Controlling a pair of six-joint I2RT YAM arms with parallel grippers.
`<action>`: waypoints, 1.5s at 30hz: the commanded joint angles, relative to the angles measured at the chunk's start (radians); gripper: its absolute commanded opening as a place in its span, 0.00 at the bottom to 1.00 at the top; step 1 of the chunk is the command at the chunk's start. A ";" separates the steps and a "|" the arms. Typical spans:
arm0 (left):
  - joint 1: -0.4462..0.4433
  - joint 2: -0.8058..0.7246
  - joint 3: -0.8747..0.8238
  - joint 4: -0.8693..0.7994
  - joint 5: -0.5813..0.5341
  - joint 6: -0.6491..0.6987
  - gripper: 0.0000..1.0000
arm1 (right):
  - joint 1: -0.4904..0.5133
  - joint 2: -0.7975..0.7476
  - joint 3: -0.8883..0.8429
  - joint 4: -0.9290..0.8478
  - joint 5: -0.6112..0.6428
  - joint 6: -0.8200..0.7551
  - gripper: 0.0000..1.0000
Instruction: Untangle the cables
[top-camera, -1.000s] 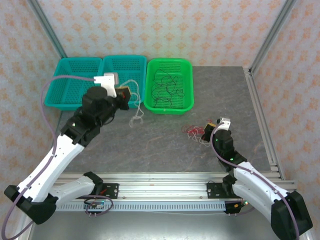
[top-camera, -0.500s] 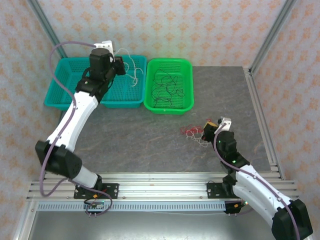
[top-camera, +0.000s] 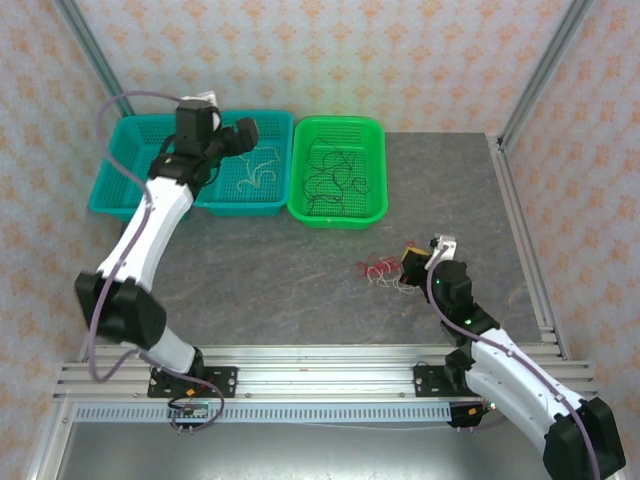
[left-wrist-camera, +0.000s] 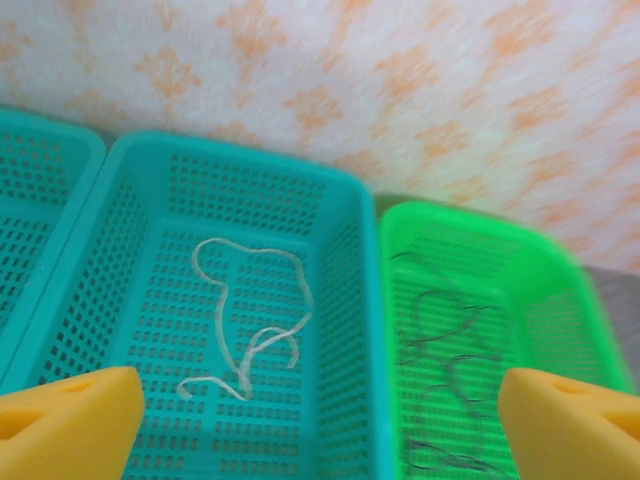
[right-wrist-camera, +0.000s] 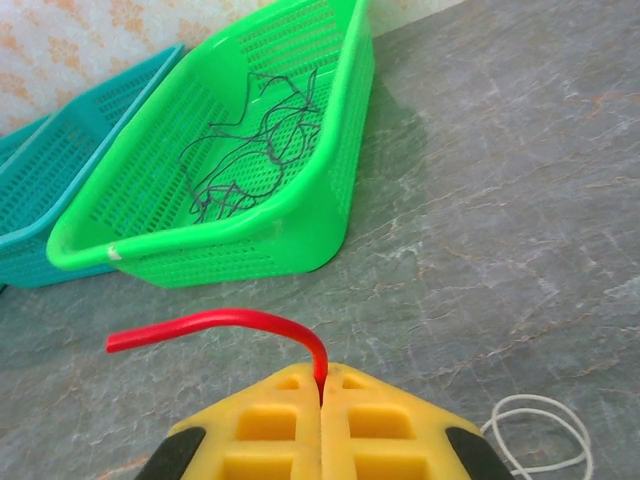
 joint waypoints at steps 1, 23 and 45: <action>-0.032 -0.176 -0.127 0.091 0.118 -0.060 0.92 | -0.002 0.026 0.056 0.002 -0.114 -0.008 0.00; -0.435 -0.316 -0.464 0.123 0.169 -0.039 0.93 | 0.231 0.352 0.270 0.069 -0.033 0.010 0.60; -0.732 0.474 -0.003 -0.138 0.141 -0.464 0.40 | 0.122 -0.180 0.125 -0.499 0.636 0.615 0.61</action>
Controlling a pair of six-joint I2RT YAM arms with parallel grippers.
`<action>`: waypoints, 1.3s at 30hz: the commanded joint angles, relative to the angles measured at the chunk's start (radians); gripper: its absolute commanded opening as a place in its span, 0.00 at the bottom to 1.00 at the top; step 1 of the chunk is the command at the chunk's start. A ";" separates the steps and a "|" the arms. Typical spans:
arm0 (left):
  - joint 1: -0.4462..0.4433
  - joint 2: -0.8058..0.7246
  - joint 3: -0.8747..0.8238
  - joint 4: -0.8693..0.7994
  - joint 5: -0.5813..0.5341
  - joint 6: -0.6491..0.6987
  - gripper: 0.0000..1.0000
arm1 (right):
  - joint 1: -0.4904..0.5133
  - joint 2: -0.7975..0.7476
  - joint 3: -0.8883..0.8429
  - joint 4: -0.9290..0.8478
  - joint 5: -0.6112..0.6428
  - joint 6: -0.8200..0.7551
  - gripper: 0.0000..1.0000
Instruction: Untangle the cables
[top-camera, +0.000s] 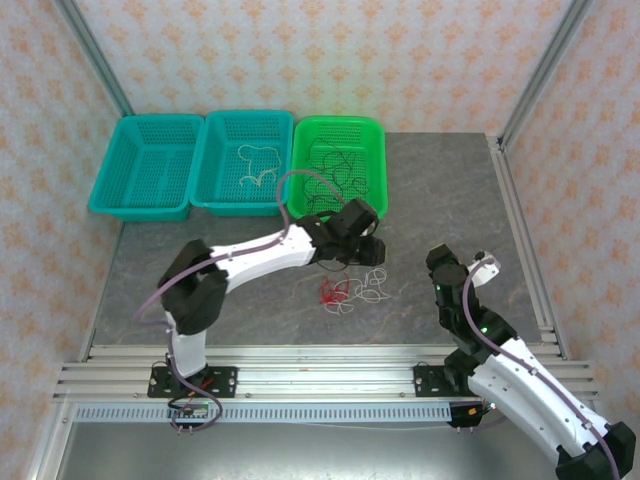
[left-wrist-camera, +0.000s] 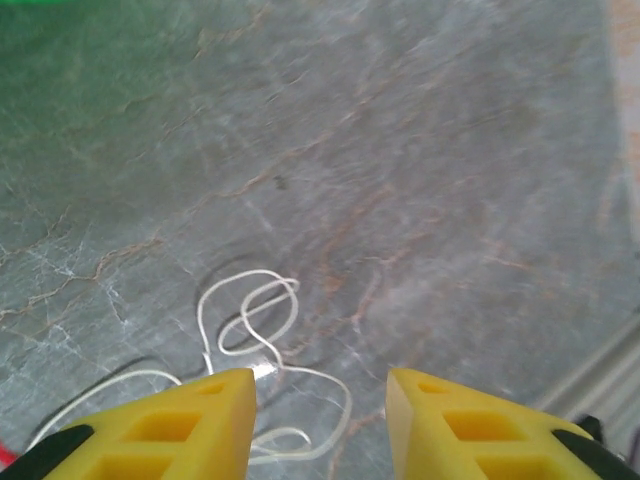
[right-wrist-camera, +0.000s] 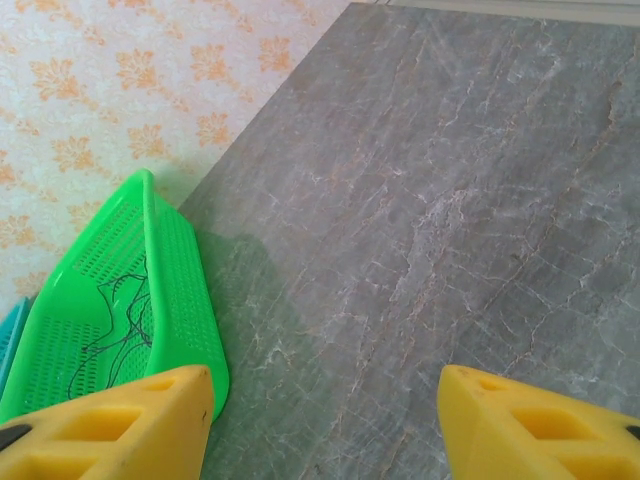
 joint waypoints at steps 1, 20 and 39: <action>0.004 0.061 0.045 -0.088 -0.036 -0.041 0.41 | -0.002 -0.005 -0.010 0.003 0.019 0.012 0.61; 0.004 0.159 0.050 -0.102 0.009 -0.030 0.29 | -0.003 -0.042 -0.016 -0.032 0.040 0.004 0.61; 0.027 -0.044 0.175 -0.173 0.063 -0.011 0.00 | -0.002 0.016 -0.062 0.333 -0.401 -0.487 0.60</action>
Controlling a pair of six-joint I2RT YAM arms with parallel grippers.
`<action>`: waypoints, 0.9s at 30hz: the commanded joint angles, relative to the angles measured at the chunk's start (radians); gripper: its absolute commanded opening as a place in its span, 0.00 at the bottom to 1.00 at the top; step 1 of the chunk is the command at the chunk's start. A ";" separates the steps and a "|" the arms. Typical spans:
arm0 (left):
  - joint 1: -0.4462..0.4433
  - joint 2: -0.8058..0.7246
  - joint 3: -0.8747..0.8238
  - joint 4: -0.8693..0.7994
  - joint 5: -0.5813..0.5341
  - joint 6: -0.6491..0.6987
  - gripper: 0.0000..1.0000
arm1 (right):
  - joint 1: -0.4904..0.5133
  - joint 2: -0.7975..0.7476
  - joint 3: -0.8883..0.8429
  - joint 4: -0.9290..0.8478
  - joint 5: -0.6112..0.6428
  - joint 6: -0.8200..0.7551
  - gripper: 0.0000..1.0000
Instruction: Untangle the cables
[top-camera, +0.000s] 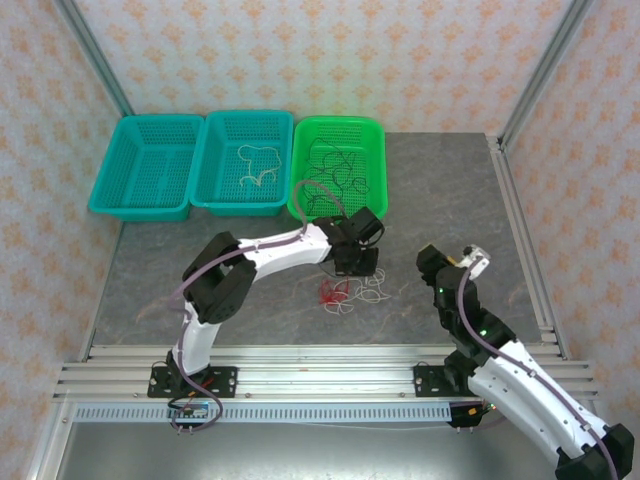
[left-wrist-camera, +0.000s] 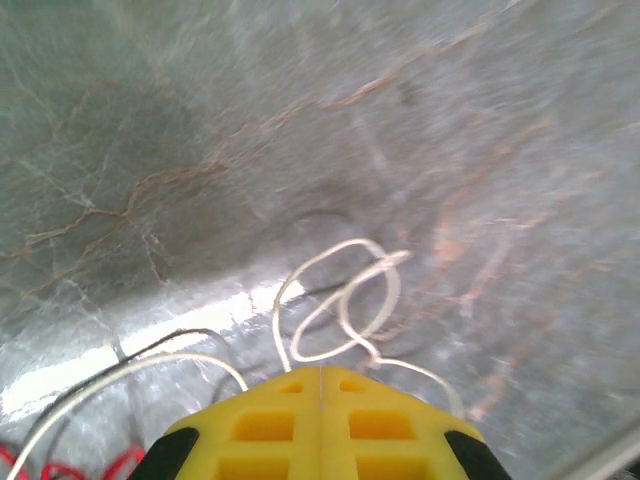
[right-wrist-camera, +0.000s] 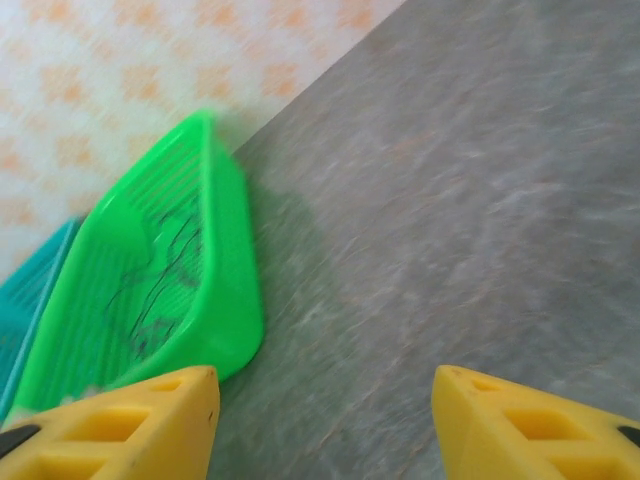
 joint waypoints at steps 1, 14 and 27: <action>0.017 -0.156 0.126 -0.051 0.004 0.025 0.00 | -0.002 0.041 -0.022 0.204 -0.259 -0.263 0.61; 0.047 -0.296 0.243 -0.105 0.000 0.021 0.00 | 0.075 0.094 -0.147 0.652 -0.610 -0.672 0.75; 0.135 -0.575 0.128 0.000 -0.075 -0.023 0.00 | 0.085 0.638 -0.004 0.863 -0.245 -0.552 0.63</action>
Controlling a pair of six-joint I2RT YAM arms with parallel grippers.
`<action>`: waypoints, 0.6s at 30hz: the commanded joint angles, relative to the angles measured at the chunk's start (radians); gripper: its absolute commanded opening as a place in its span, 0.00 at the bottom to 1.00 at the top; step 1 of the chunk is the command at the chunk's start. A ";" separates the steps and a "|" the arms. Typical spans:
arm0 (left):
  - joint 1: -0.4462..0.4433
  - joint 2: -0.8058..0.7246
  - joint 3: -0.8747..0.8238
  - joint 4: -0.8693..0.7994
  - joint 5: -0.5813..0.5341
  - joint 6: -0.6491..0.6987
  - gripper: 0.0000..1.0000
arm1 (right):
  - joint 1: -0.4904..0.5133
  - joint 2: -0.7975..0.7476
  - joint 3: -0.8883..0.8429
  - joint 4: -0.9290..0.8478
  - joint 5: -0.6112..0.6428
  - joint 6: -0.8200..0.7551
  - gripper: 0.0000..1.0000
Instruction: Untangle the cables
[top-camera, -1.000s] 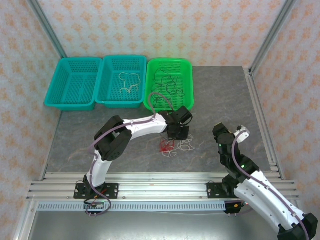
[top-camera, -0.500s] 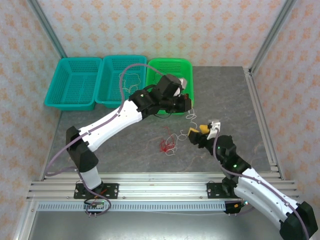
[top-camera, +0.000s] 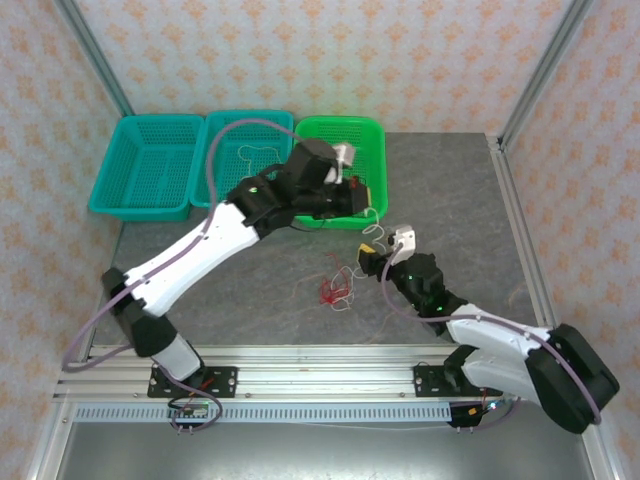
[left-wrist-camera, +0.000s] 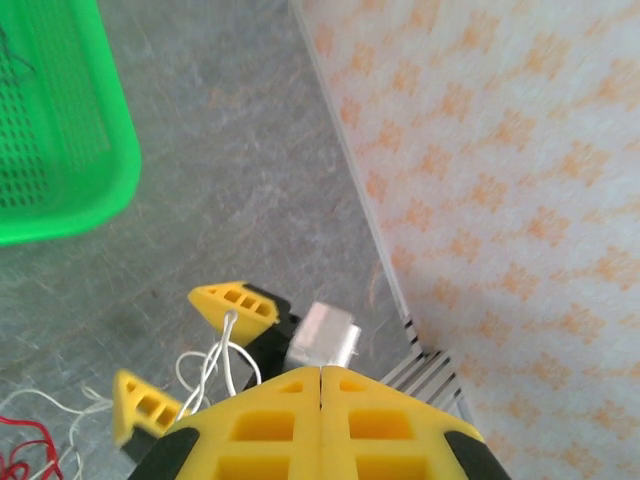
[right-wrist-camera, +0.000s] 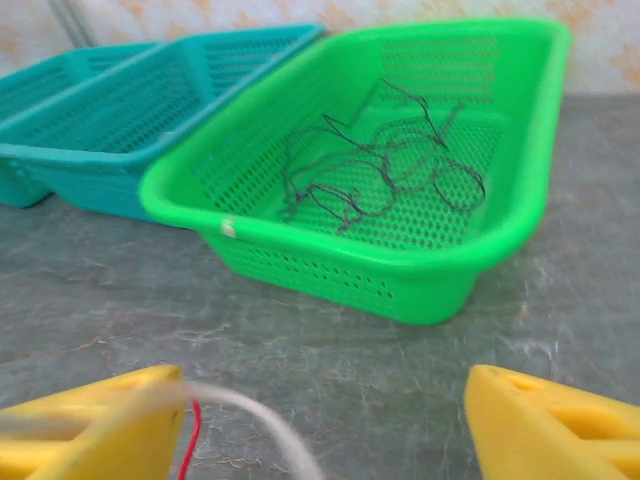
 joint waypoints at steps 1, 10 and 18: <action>0.066 -0.168 -0.089 0.077 -0.057 -0.041 0.00 | 0.003 0.070 0.046 0.076 0.102 0.083 0.47; 0.225 -0.456 -0.320 0.066 -0.135 -0.033 0.00 | -0.002 0.260 0.116 -0.101 0.274 0.330 0.33; 0.387 -0.603 -0.400 -0.044 -0.147 -0.024 0.00 | -0.012 0.318 0.139 -0.107 0.230 0.355 0.09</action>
